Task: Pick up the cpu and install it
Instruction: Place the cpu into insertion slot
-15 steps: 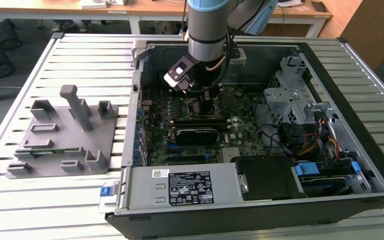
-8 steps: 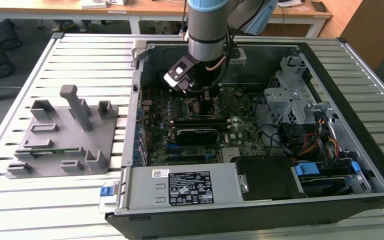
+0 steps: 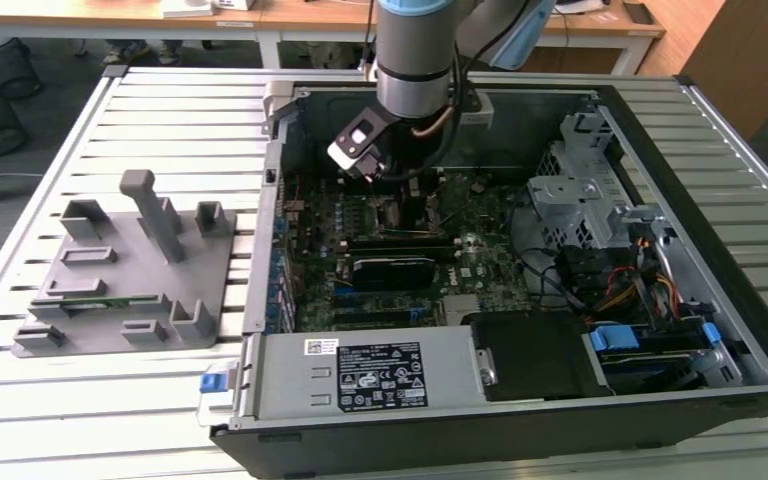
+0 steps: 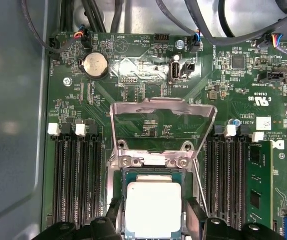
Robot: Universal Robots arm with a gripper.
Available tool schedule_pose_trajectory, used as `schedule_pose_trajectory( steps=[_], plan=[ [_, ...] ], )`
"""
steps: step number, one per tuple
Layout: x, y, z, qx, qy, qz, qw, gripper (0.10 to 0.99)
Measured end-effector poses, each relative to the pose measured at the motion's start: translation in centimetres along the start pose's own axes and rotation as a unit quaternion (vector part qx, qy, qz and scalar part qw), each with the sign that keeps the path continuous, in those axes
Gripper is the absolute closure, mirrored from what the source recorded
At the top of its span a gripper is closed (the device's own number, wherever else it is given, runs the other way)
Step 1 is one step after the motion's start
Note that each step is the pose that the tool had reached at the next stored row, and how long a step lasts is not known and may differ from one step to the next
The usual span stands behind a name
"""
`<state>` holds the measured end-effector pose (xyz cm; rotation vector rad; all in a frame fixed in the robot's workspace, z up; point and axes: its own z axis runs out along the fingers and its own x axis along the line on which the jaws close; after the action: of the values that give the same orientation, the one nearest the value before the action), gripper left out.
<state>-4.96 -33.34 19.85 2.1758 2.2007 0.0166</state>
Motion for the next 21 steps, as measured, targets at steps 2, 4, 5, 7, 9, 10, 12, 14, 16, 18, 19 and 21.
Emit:
schedule_pose_trajectory(
  steps=[2, 4, 5, 7, 9, 10, 12, 14, 16, 18, 19, 21],
  plan=[
    [0.00, 0.01, -0.14, 0.0001, -0.0009, 0.000, 1.0000, 0.486],
    [-0.01, 0.01, -0.31, 0.0000, -0.0011, 0.000, 1.0000, 0.608],
    [-0.01, 0.02, -0.42, 0.0000, -0.0011, 0.000, 1.0000, 0.608],
    [-0.02, 0.03, -0.69, 0.0002, -0.0011, 0.000, 1.0000, 0.725],
    [-0.02, 0.03, -0.93, 0.0003, -0.0011, 0.000, 1.0000, 0.784],
    [-0.02, 0.04, -1.01, 0.0004, -0.0012, 0.000, 1.0000, 0.843],
    [-0.03, 0.05, -1.15, 0.0006, -0.0013, 0.000, 1.0000, 0.902],
    [-0.03, 0.05, -1.28, 0.0006, -0.0014, 0.000, 1.0000, 0.961],
    [-0.03, 0.06, -1.32, 0.0005, -0.0013, 0.000, 1.0000, 0.980],
    [-0.04, 0.06, -1.40, 0.0006, -0.0015, 0.000, 1.0000, 0.980],
    [-0.04, 0.06, -1.44, 0.0006, -0.0014, 0.000, 1.0000, 0.980],
    [-0.03, 0.06, -1.46, 0.0005, -0.0013, 0.000, 1.0000, 0.980]
  ],
)
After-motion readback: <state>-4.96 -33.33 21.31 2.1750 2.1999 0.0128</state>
